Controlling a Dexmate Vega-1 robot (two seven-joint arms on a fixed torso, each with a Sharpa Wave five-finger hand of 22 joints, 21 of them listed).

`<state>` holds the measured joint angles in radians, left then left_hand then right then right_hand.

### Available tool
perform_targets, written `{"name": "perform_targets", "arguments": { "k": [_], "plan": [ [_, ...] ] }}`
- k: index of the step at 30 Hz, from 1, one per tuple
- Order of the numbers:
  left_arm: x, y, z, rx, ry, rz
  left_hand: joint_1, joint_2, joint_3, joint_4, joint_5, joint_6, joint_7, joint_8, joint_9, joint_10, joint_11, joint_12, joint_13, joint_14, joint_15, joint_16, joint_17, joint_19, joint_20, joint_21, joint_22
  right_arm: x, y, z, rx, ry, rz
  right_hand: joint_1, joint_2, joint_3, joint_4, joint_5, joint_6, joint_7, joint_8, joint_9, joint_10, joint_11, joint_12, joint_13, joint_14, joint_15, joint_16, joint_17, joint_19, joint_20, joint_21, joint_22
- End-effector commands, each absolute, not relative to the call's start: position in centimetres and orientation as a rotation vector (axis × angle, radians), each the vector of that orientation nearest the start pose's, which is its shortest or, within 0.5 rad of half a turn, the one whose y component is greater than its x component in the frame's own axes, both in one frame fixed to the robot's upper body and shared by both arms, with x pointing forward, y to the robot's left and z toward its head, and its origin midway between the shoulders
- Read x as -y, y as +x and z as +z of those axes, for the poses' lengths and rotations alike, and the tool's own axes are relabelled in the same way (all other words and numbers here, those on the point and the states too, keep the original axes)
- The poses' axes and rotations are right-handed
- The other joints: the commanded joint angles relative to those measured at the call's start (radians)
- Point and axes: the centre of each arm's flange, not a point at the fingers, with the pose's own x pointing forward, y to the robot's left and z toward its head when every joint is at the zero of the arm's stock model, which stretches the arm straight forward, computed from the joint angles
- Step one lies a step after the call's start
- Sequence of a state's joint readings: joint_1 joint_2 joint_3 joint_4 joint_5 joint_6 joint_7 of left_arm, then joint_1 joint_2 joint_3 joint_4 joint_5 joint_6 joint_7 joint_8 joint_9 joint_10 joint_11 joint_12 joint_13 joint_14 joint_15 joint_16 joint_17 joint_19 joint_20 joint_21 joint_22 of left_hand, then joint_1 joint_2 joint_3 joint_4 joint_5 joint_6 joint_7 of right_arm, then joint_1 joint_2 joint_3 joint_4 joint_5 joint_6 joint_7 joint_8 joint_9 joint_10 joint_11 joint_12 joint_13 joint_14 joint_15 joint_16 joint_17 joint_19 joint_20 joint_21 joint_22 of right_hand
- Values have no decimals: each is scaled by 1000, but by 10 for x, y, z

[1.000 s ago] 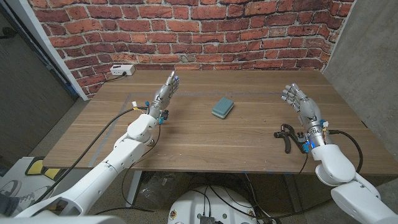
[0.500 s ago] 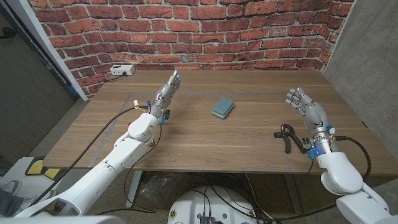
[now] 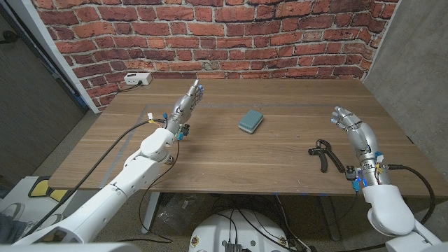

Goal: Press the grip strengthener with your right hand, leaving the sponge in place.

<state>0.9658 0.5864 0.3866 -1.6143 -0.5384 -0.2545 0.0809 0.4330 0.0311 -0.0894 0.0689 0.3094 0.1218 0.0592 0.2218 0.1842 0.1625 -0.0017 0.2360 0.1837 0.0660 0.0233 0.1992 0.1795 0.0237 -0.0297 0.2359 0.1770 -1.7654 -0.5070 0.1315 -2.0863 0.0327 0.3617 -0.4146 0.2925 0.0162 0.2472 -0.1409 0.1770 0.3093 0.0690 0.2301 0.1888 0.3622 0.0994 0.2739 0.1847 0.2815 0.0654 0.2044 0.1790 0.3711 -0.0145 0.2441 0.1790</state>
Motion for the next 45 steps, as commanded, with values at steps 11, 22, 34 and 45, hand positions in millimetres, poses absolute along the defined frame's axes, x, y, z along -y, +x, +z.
{"name": "perform_targets", "arguments": {
  "k": [11,22,34,45],
  "plan": [
    [-251,598,-19,692,59,-268,4,9,-8,0,-5,15,-1,-3,1,11,-8,-8,6,12,2,-4,2,2,15,-7,2,344,373,-131,750,-557,-462,26,-2,7,-7,2,-19,-8,-12,8,10,-8,-3,3,20,-6,-2,2,22,0,4,6],
    [-252,600,-19,690,63,-286,5,10,-10,0,-6,19,-2,-4,1,14,-4,-10,6,14,-1,-5,2,2,16,-10,3,327,363,-141,703,-788,-583,38,-4,9,-9,4,24,-5,2,10,18,-9,-5,4,28,-15,-6,2,32,-5,2,6],
    [-256,598,-21,694,58,-289,7,12,-12,0,-8,29,-3,-3,1,20,-6,-10,6,15,0,-6,2,1,18,-13,3,313,362,-145,682,-931,-605,45,-4,11,-6,6,91,-39,20,11,46,-13,-1,4,35,-17,-10,3,37,-8,-5,6],
    [-254,601,-21,699,52,-297,9,15,-13,0,-9,38,-4,-2,2,28,-8,-10,6,24,-4,-4,2,3,18,-14,3,302,363,-145,620,-1070,-630,53,-3,14,-7,7,92,-32,16,10,55,-20,0,4,40,-26,-11,3,39,-12,-7,6]
  ]
}}
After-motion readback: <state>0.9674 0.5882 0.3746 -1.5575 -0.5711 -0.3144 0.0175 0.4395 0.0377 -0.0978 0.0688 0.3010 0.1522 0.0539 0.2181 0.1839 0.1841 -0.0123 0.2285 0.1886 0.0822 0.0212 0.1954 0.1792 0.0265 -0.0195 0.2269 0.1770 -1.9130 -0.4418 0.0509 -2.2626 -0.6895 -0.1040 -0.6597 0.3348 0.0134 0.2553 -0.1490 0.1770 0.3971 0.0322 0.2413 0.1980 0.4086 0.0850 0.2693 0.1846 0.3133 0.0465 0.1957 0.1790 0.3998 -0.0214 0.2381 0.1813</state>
